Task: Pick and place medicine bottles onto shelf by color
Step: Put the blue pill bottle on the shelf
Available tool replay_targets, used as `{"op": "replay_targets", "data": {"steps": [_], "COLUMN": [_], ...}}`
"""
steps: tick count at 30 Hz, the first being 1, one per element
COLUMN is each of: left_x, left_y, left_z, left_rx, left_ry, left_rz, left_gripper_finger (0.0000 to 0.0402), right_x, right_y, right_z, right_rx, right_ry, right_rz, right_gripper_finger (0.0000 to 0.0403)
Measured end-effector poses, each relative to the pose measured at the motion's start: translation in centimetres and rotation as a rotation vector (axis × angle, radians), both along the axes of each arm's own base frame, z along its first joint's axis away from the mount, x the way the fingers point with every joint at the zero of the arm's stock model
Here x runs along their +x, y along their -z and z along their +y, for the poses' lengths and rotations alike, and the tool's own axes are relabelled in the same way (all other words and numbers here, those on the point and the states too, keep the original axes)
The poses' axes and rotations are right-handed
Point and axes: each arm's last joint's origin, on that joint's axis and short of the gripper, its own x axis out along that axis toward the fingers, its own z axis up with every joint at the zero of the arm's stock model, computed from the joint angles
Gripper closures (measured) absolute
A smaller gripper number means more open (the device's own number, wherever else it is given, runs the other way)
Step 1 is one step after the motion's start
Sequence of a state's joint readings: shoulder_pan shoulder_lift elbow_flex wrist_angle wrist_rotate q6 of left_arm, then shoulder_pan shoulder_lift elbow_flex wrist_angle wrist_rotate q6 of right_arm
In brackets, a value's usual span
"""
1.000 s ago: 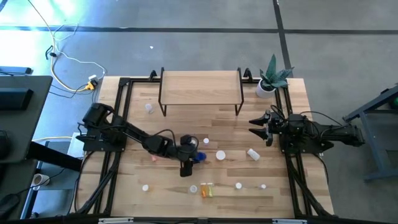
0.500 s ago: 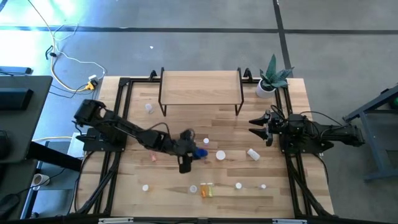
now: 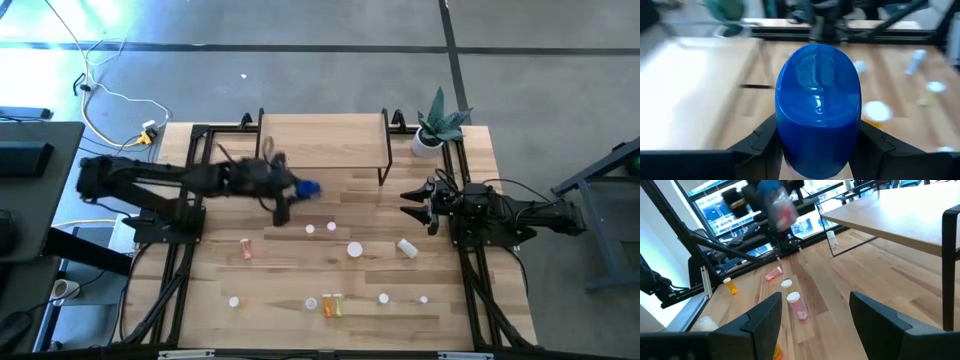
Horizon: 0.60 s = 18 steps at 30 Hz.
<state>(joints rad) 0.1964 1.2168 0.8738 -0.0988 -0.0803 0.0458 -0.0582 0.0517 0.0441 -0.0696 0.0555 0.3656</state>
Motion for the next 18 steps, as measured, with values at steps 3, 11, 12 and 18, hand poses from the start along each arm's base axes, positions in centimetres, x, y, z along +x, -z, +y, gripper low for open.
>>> {"op": "replay_targets", "data": {"steps": [3,11,12,18], "left_x": [-2.1,-6.9,-7.3,-8.9], "left_y": [-1.2,-3.8,-4.1,-5.7], "left_z": [2.1,7.4,8.0,11.3], "left_rx": [0.072,0.152,0.16,0.202], "left_ry": [-0.063,-0.141,-0.144,-0.168], "left_rz": [0.008,0.121,0.141,0.198], "left_gripper_finger": [0.0243,0.0243,0.0243,0.0243], "right_x": [0.0,0.0,0.0,0.0], "right_y": [0.0,0.0,0.0,0.0], "right_z": [0.0,0.0,0.0,0.0], "right_rx": [0.0,0.0,0.0,0.0], "right_ry": [0.0,0.0,0.0,0.0], "right_rz": [0.0,0.0,0.0,0.0], "right_gripper_finger": [0.0179,0.0179,0.0179,0.0179]}}
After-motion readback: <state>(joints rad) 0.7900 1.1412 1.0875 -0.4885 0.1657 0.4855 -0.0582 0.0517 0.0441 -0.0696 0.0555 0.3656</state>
